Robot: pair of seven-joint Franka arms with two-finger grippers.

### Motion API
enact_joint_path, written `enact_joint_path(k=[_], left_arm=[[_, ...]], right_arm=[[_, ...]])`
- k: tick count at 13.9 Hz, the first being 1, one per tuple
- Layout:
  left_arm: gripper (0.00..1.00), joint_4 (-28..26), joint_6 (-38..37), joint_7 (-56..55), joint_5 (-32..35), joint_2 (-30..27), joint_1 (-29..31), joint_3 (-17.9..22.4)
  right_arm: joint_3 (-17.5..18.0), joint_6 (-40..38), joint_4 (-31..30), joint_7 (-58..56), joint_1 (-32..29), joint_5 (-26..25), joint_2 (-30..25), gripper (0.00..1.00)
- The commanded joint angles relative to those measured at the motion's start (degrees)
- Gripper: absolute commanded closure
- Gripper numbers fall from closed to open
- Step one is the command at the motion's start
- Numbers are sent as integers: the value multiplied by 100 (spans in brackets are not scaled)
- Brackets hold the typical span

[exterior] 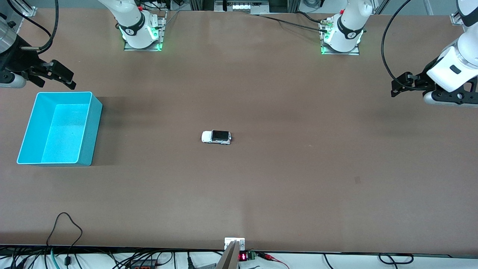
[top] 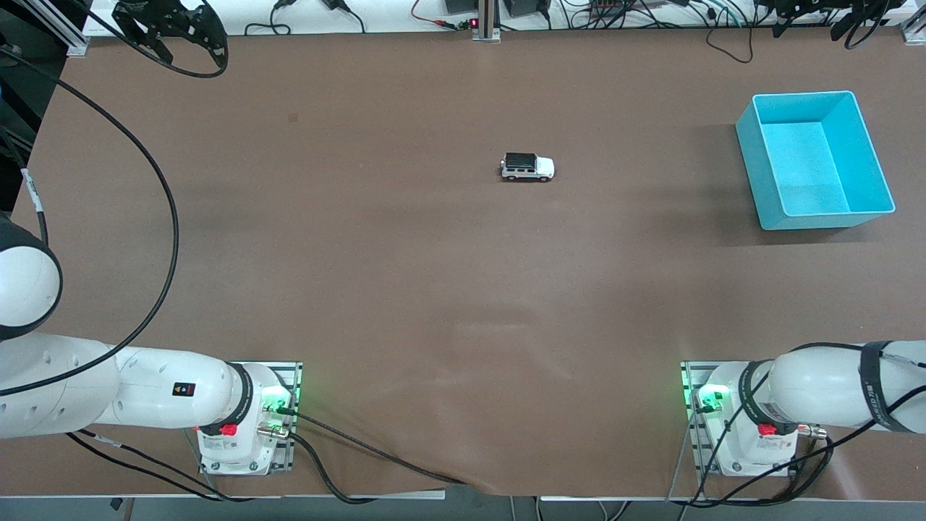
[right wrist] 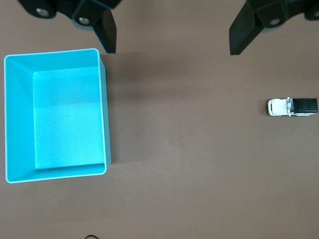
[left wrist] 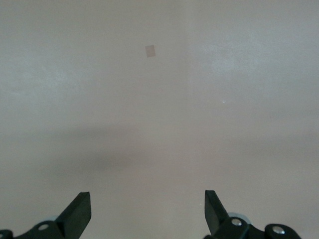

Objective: Wind and store white jeep toy
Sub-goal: 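Swing the right gripper from the bin toward the jeep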

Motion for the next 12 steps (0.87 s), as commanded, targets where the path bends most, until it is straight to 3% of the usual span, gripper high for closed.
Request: enact_joint_path(k=[1,12], left_arm=[[0,95,-68,-31,-30,-50,-3,-22],[0,104,-261,-22,-38,-58,5,-23]], right_arm=[[-34,-53,31,-42,38,-6,-4,0],[9,-158,-40,-399,116,2,224,0]])
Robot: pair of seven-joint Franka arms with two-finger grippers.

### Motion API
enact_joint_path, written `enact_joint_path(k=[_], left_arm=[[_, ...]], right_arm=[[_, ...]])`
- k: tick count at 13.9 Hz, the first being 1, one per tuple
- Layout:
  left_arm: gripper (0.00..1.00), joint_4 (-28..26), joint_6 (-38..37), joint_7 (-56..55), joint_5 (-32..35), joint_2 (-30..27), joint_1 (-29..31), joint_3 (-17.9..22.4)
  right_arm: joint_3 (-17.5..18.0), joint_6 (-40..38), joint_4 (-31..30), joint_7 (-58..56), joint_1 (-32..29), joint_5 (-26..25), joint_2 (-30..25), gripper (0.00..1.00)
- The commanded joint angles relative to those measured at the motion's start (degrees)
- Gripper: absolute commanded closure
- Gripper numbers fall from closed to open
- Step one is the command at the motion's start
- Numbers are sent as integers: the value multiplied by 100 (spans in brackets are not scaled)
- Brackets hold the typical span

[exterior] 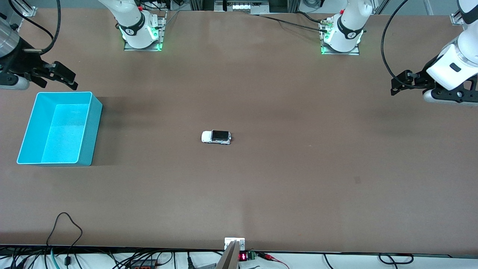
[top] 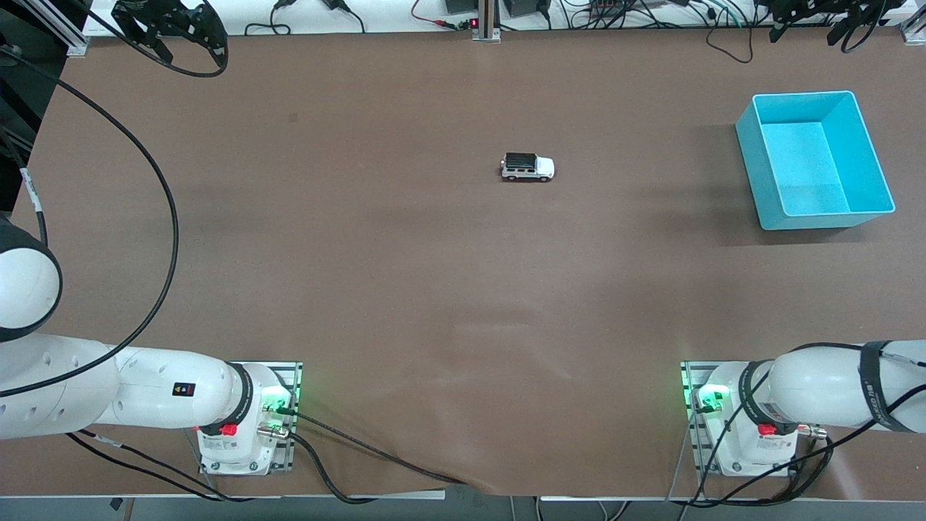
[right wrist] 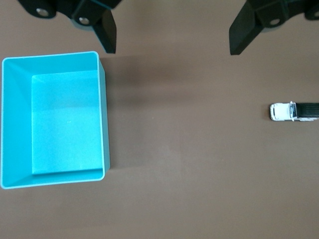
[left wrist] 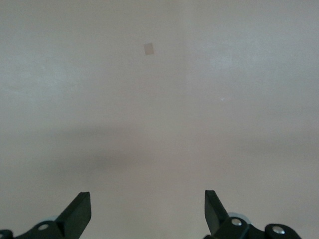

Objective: Wind and store white jeep toy
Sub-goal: 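Swing the right gripper from the bin toward the jeep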

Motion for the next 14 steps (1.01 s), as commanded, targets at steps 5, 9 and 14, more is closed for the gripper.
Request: enact_joint_path(k=[5,9,14], left_arm=[[0,61,-158,-13,-38,-35,8,44],[0,61,-167,-13,-38,-35,43,52],[0,61,-167,-4,-29,-26,105,44]], right_arm=[[12,24,-9,-1107,765,72,567,0],[21,208,-9,-1731,1398,108,1041,0],[12,1024,0,-1803,2312,433,1674,0]])
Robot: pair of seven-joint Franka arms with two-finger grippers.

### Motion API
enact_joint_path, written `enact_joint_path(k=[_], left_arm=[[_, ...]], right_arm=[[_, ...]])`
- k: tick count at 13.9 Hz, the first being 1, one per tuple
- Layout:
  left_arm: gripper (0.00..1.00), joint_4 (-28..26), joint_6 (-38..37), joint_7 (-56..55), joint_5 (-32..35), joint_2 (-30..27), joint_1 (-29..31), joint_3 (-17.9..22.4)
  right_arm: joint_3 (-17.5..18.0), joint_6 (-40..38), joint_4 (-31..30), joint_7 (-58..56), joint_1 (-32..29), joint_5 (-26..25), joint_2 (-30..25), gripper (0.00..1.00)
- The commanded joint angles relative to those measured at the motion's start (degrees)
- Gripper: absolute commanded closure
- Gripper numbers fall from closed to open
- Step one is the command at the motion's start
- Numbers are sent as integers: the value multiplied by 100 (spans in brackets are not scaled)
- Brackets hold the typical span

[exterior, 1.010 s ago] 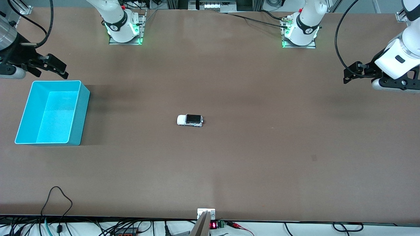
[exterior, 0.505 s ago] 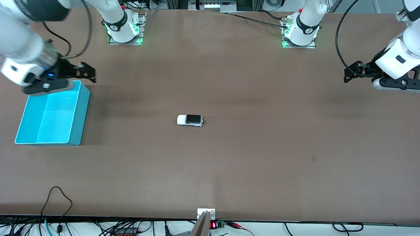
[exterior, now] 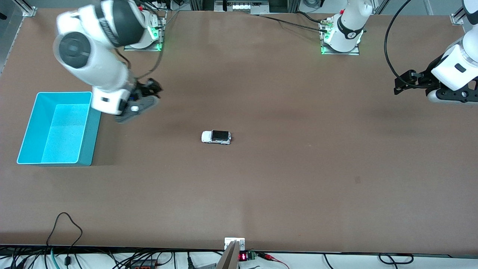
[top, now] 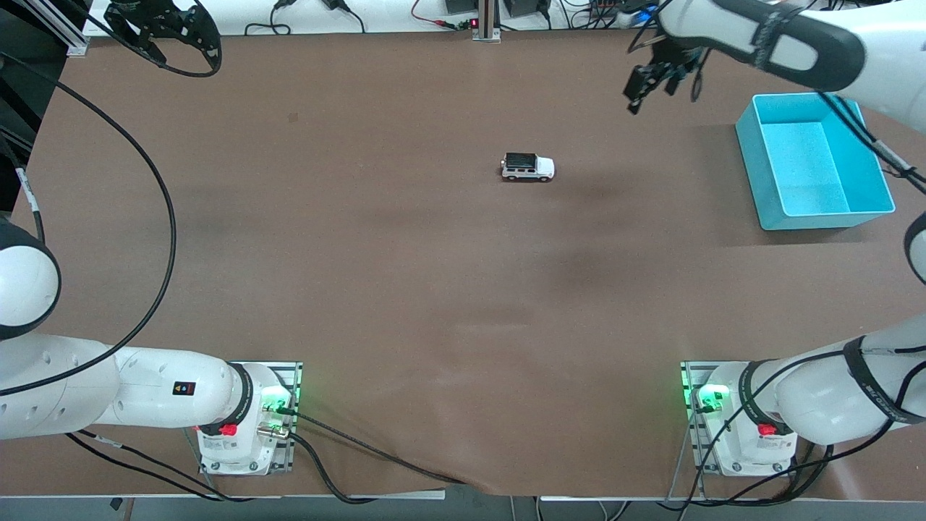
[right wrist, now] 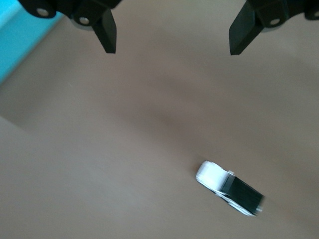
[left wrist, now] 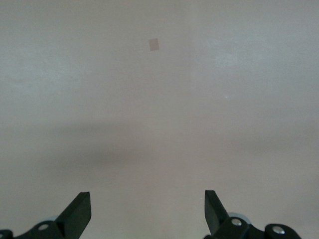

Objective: Wind and store white jeep toy
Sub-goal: 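Lower the right gripper over the jeep and close on it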

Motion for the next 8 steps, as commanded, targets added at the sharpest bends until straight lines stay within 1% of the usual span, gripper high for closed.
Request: enact_joint_path(k=[1,6,8], left_arm=[[0,61,-103,-4,-29,-26,20,3],[0,61,-103,-4,-29,-26,20,3],[0,70,-94,-4,-29,-26,20,3]], right_arm=[[-72,377,49,-337,393,141,290,0],[-63,1203,14,-1241,692,150,747,0],[-63,1607,-143,-1489,824,150,853,0]])
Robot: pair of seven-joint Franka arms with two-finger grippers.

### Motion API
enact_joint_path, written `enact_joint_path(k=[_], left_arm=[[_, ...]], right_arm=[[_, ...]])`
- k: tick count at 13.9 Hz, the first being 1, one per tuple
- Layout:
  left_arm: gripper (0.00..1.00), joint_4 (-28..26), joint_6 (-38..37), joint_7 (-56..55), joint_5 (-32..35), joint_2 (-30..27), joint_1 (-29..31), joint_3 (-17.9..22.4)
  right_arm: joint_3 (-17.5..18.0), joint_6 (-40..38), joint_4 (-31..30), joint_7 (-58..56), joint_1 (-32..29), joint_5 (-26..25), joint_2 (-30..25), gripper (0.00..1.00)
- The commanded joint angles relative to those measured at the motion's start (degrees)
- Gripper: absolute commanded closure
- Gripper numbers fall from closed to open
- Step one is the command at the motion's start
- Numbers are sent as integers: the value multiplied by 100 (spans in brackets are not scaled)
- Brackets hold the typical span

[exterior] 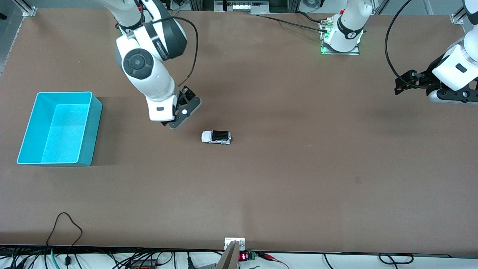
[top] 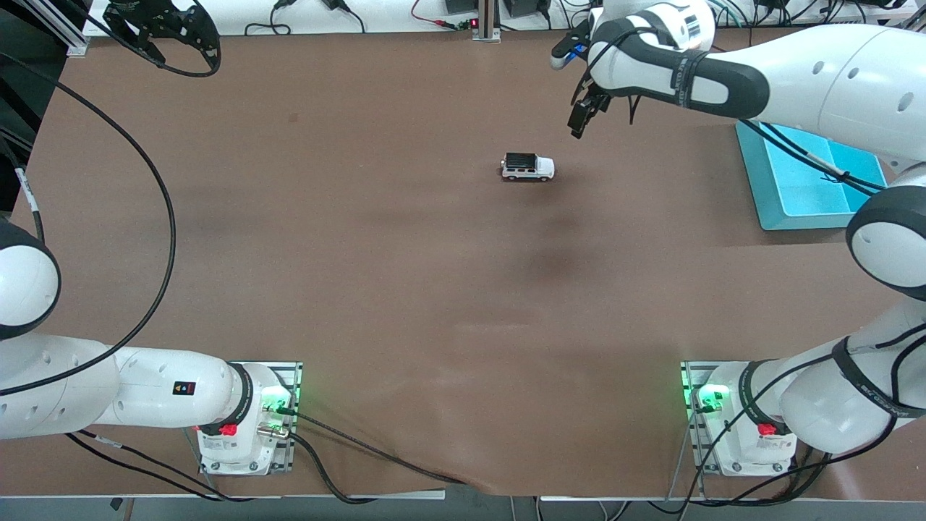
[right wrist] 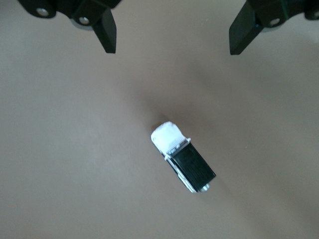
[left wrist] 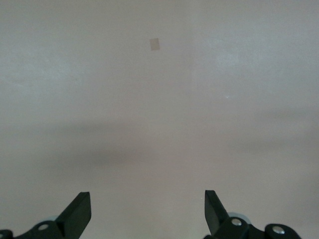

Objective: Wind and store white jeep toy
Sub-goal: 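Lower the right gripper over the jeep and close on it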

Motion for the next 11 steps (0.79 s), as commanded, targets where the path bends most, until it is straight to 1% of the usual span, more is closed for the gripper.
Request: enact_joint_path(k=[1,3,6,9,11], left_arm=[[0,70,-100,-4,-29,-26,5,3],[0,61,-100,22,-29,-26,13,3],[0,61,-100,22,-29,-26,13,3],[0,61,-109,22,-29,-26,13,3],[0,61,-144,22,-29,-26,13,3]], right_arm=[[-62,675,-320,-340,224,119,96,0],[-62,1561,-690,-488,374,119,262,0],[-62,2626,-726,-674,725,119,788,0],[-62,3365,-718,-989,761,110,1219,0],[-62,3700,-683,-1043,752,101,1474,0]])
